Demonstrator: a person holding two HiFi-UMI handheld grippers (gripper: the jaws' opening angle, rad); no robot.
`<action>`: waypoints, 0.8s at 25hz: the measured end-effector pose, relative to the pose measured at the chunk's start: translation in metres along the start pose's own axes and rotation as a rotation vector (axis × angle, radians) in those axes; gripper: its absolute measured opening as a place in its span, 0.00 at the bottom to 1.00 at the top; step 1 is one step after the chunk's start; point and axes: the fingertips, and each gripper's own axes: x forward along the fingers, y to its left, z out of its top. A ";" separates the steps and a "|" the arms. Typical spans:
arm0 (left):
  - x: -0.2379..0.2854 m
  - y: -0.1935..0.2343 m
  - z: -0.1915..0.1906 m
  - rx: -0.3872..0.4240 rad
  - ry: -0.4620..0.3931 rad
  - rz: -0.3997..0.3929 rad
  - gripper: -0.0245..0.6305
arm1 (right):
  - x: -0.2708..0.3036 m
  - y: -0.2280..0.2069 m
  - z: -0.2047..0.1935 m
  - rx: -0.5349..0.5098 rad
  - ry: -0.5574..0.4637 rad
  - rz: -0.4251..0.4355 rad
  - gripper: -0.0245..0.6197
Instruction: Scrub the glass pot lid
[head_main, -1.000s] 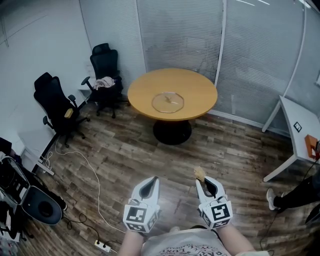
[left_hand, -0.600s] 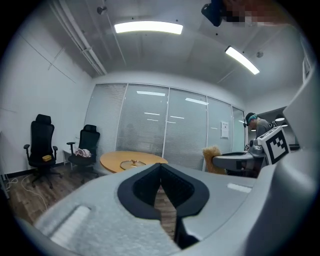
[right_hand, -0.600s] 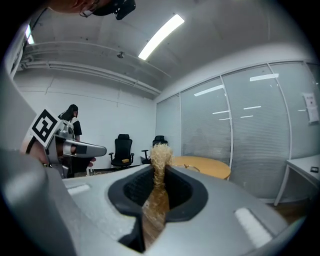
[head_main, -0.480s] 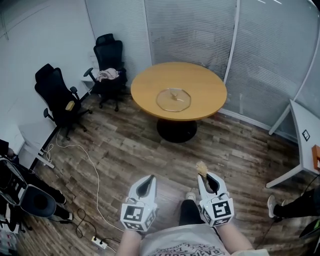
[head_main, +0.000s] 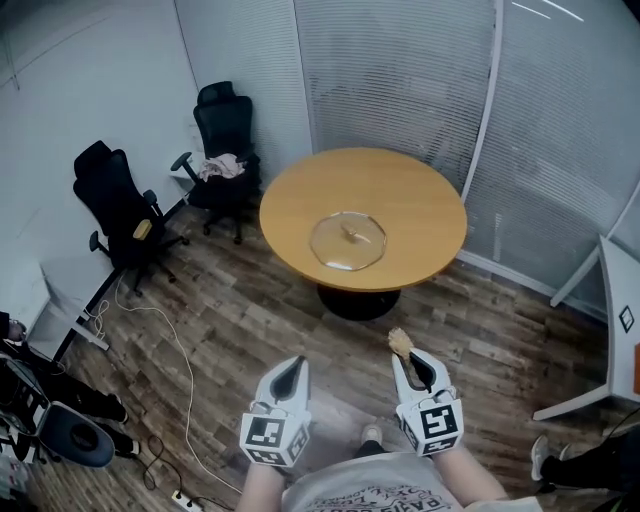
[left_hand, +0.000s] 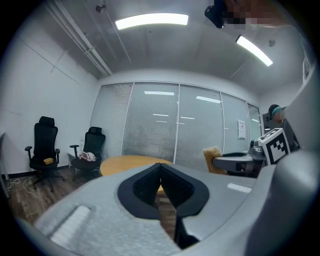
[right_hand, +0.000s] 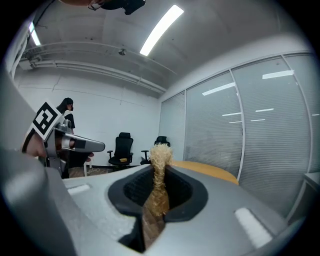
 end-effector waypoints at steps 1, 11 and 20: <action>0.017 0.000 0.003 0.001 -0.005 0.004 0.05 | 0.011 -0.015 0.001 -0.001 0.001 -0.002 0.13; 0.146 -0.006 0.004 0.022 0.038 0.005 0.05 | 0.098 -0.123 -0.020 0.053 0.040 0.003 0.13; 0.228 0.040 0.001 0.028 0.062 -0.030 0.05 | 0.171 -0.159 -0.038 0.062 0.079 -0.055 0.13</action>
